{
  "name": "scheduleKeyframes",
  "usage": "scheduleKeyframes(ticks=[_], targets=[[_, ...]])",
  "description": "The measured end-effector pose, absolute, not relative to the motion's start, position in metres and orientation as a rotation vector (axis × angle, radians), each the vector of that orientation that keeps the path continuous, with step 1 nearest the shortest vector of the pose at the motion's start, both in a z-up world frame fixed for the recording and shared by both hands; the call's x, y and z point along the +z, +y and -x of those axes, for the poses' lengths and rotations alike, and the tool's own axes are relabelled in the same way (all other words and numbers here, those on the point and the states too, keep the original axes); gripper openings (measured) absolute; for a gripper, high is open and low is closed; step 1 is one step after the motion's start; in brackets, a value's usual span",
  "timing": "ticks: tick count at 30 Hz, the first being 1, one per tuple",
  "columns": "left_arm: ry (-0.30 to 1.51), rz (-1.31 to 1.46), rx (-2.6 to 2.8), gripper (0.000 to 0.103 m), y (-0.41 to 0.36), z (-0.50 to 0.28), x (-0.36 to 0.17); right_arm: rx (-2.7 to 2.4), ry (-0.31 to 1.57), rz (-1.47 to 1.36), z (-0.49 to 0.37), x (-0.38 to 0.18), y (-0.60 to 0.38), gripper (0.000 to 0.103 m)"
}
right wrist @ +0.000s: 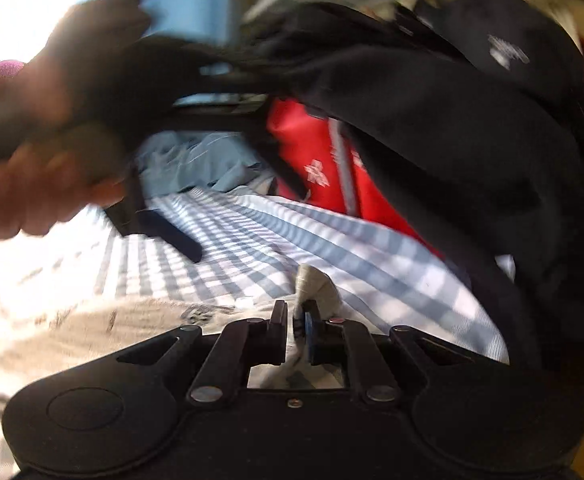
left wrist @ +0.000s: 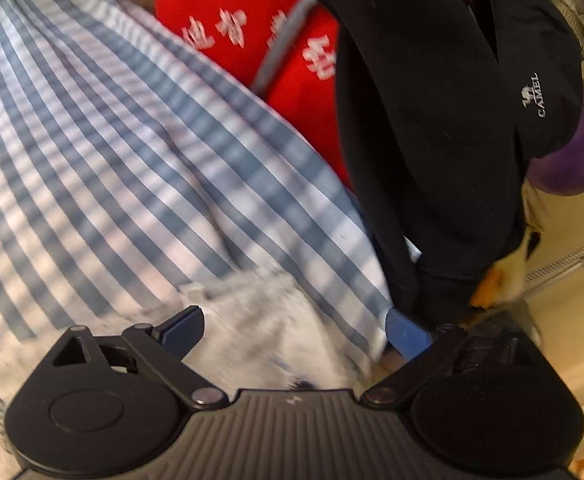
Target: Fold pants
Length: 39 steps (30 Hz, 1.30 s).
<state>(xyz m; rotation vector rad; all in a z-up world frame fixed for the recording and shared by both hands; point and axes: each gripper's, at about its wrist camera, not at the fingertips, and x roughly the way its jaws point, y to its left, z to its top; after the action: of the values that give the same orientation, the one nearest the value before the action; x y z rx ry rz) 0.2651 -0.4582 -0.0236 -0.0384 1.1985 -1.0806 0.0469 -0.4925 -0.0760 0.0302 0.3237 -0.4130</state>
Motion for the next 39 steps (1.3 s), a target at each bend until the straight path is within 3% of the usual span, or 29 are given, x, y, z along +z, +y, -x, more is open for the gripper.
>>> scheduleKeyframes(ticks=[5,12,13,15,17,25,31,36,37,38,39], targets=[[1.229,-0.025,-1.06,0.097,-0.475,-0.256,-0.029,-0.395,0.347,0.075,-0.057,-0.079,-0.474,0.003],[1.228,-0.177,-1.016,0.09,-0.499,-0.247,-0.038,-0.395,0.378,0.085,-0.062,-0.08,-0.469,0.004],[1.229,-0.167,-1.017,0.091,-0.499,-0.247,-0.038,-0.4,0.378,0.07,-0.059,-0.079,-0.47,0.007],[1.237,-0.143,-1.023,0.092,-0.497,-0.249,-0.039,-0.401,0.381,0.014,-0.048,-0.078,-0.474,0.034],[1.245,-0.123,-1.028,0.092,-0.497,-0.251,-0.039,-0.415,0.388,-0.086,-0.034,-0.077,-0.483,0.05],[1.248,-0.122,-1.018,0.092,-0.498,-0.254,-0.041,-0.287,0.39,-0.691,-0.018,-0.092,-0.553,0.051],[1.289,-0.047,-1.02,0.093,-0.492,-0.264,-0.041,-0.324,0.277,-0.919,-0.025,-0.113,-0.58,0.044],[1.283,-0.017,-1.036,0.095,-0.489,-0.265,-0.035,-0.399,0.24,-0.907,-0.03,-0.113,-0.582,0.037],[1.284,-0.017,-1.039,0.095,-0.489,-0.265,-0.035,-0.413,0.238,-0.89,-0.032,-0.112,-0.582,0.033],[1.286,-0.018,-1.04,0.095,-0.489,-0.265,-0.034,-0.42,0.242,-0.861,-0.034,-0.11,-0.58,0.016],[1.292,-0.018,-1.04,0.094,-0.488,-0.264,-0.034,-0.427,0.249,-0.823,-0.036,-0.108,-0.577,0.009]])
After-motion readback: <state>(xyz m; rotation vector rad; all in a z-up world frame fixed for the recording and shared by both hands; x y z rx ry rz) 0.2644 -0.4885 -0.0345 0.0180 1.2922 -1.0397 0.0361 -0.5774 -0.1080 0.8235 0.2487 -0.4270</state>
